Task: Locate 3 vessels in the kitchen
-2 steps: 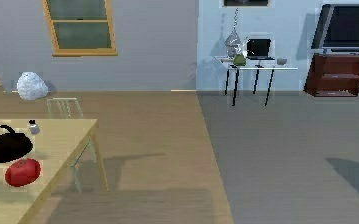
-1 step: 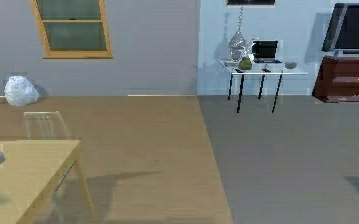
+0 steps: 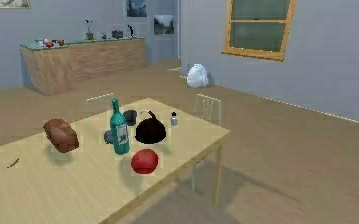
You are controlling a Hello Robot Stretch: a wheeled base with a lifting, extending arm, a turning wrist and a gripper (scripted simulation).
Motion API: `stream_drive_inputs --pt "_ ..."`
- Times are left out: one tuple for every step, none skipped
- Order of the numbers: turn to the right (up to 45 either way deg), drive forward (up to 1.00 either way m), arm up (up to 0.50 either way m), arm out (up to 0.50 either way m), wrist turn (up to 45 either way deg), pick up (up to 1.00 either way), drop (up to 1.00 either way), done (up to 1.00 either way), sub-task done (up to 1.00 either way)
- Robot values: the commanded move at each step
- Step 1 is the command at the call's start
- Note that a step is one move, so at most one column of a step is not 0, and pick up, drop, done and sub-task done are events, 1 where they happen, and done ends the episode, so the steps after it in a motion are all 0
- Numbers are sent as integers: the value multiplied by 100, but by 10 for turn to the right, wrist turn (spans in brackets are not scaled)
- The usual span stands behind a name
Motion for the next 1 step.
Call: stream_drive_inputs --pt "-180 0 0 0 0 0 0 0 0"
